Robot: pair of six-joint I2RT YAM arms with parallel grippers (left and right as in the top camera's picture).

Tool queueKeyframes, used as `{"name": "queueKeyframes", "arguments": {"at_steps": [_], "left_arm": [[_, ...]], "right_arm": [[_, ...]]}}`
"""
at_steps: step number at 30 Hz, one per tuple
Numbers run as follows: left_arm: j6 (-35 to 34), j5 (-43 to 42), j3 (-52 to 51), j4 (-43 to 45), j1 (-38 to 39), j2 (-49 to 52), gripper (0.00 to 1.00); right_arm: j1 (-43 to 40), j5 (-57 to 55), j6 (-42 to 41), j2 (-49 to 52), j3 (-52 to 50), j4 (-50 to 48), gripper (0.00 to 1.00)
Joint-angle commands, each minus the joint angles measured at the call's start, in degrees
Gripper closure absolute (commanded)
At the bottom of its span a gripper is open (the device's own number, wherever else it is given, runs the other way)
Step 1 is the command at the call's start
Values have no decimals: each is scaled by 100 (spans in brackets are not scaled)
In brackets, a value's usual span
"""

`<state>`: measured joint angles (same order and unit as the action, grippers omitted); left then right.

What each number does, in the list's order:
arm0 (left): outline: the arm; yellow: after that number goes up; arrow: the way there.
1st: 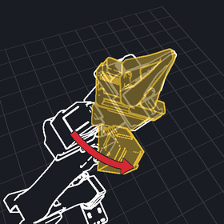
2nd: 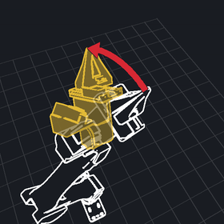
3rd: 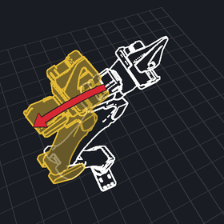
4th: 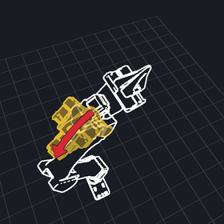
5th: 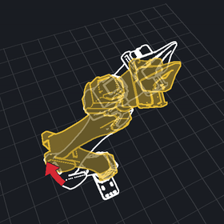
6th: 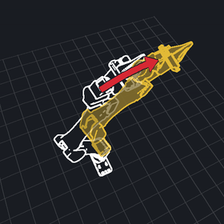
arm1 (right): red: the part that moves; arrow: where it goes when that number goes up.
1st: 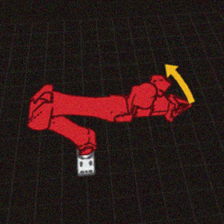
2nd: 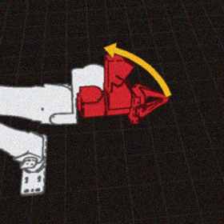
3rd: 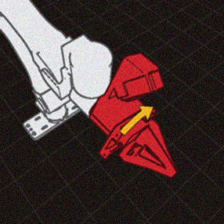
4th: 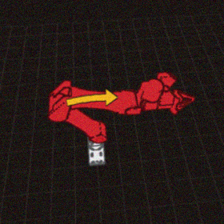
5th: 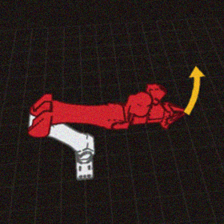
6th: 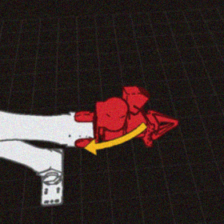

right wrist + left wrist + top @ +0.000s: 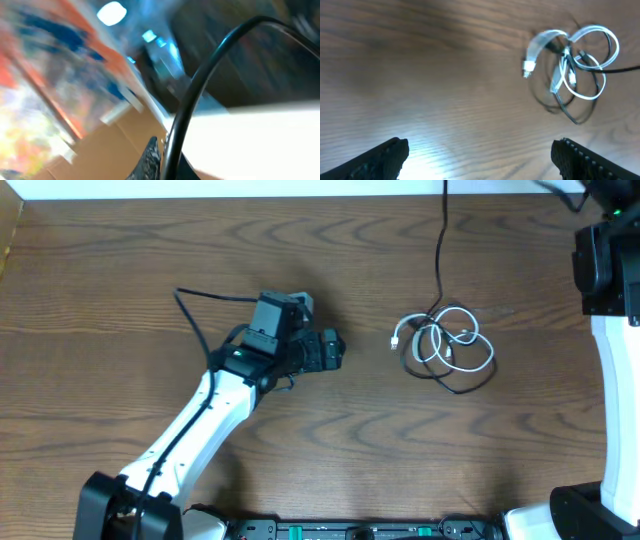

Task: Untangle cables

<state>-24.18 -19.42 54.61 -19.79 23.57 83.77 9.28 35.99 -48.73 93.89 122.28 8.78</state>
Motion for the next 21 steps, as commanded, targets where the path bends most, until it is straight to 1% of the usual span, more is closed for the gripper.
{"name": "queueKeyframes", "arguments": {"at_steps": [1, 5, 9, 12, 15, 18, 21], "left_arm": [[-37, -116, 46, 179, 334, 289, 4], [-264, -114, 46, 621, 734, 570, 4], [-533, -111, 46, 1298, 1073, 940, 4], [-706, -48, 46, 2070, 1329, 1410, 4], [-798, -50, 46, 2540, 1436, 1849, 4], [-811, -48, 46, 2616, 1462, 2065, 4], [-809, -46, 46, 2682, 1467, 2234, 4]], "right_arm": [[20, -308, 935, -22, 35, 929, 99], [20, -684, 1751, -22, 35, 2098, 99], [17, -916, 2194, -22, 35, 2739, 99], [-2, -955, 2426, -24, 35, 2966, 99], [-181, -953, 2481, -35, 35, 3032, 99], [-431, -949, 2459, -70, 35, 2918, 99], [-868, -946, 2308, -201, 37, 2669, 99]]}}
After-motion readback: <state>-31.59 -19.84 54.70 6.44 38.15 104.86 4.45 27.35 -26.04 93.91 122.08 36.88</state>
